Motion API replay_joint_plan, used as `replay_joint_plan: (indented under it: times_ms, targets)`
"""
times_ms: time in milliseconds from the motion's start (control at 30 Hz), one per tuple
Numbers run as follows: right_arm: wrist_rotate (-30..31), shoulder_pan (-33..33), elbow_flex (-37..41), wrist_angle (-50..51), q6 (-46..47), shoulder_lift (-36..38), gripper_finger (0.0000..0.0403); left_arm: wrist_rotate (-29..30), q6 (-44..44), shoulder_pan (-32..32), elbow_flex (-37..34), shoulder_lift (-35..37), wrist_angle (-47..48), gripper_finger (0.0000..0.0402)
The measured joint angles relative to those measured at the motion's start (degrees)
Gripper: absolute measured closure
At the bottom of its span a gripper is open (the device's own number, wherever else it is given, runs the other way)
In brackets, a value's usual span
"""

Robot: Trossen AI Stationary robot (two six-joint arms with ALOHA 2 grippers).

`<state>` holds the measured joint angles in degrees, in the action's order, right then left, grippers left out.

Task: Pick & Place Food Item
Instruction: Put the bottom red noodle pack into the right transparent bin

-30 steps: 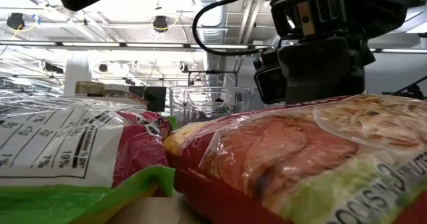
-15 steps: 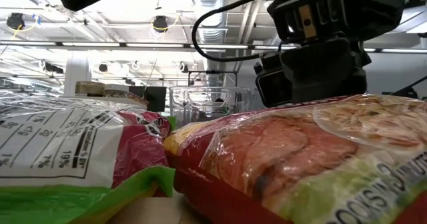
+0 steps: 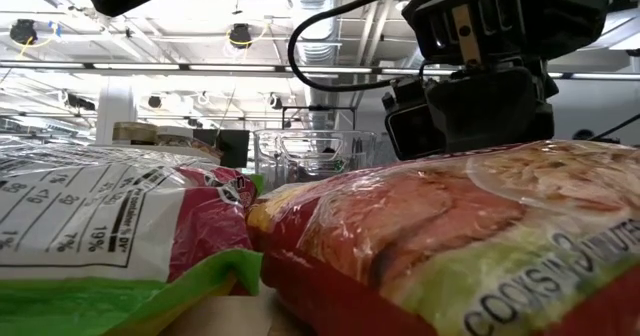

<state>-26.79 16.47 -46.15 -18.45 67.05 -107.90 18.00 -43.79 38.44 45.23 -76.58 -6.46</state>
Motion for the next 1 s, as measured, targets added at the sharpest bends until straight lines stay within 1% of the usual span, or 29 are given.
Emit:
replay_joint_plan:
  times_ms: [133,433,1000]
  targets:
    - [0.0,0.0,0.0,-0.03,0.02,0.0,0.0341,0.0,0.0,0.02,0.0,0.0,0.0,0.0357]
    - [0.02,0.0,0.0,-0.08,0.02,0.0,0.0398,0.0,0.0,0.0,0.0,0.0,0.02,0.0357]
    - [0.26,0.0,-0.88,-0.48,0.5,-0.04,0.0402,0.0,0.0,0.0,0.0,0.0,0.02,0.0357]
